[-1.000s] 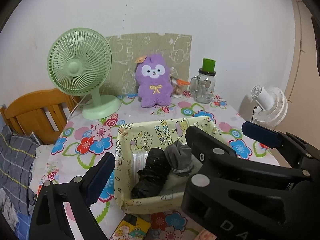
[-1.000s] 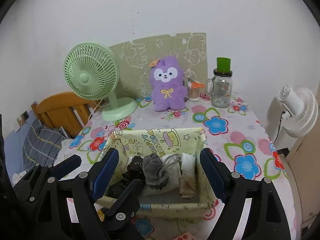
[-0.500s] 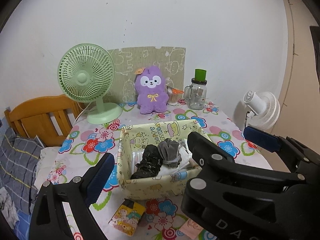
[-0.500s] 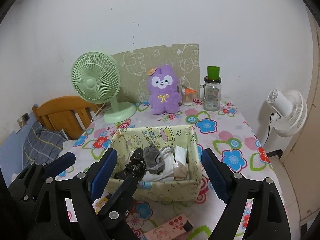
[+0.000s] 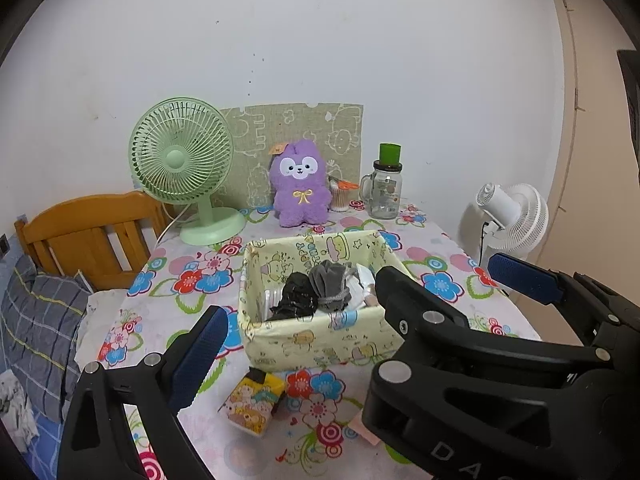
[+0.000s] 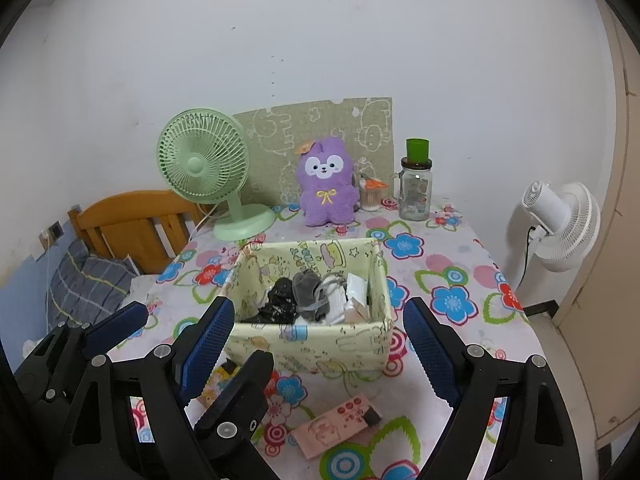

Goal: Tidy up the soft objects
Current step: 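Withdraw both grippers from the box toward the yellow and pink packets, then grasp the pink packet with the right gripper while the left approaches the yellow packet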

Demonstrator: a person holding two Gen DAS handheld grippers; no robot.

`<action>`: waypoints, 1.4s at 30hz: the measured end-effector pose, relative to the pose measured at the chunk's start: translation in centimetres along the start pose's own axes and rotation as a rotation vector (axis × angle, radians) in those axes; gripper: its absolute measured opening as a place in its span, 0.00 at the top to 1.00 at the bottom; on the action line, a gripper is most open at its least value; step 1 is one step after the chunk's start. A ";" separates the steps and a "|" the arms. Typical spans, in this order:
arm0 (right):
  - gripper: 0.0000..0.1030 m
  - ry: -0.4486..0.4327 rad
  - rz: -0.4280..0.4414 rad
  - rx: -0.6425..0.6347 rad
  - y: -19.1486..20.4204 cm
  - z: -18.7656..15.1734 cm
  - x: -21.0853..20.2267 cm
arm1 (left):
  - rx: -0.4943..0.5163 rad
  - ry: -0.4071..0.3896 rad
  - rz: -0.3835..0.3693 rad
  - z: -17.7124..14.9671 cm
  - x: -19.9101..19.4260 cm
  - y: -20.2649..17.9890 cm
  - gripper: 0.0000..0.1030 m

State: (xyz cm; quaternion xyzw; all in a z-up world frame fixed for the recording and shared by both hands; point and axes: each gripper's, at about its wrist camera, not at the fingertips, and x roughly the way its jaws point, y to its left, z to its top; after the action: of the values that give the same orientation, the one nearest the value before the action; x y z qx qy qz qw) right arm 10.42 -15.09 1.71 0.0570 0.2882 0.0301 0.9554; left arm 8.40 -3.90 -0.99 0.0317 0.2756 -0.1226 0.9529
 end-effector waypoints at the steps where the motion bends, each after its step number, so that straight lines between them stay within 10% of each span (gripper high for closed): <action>1: 0.14 0.002 -0.001 0.000 0.0 -0.3 -0.2 | 0.001 0.000 0.003 -0.3 -0.2 -0.1 0.04; 42: 0.14 0.250 -0.039 0.070 -1.9 -10.8 6.3 | -0.005 0.213 -0.002 -10.5 5.8 -0.2 0.04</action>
State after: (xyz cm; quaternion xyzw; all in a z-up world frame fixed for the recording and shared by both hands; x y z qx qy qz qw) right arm 9.70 -15.41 -10.93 0.0807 0.4068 0.0084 0.9099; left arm 7.66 -4.05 -13.03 0.0419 0.3756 -0.1186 0.9182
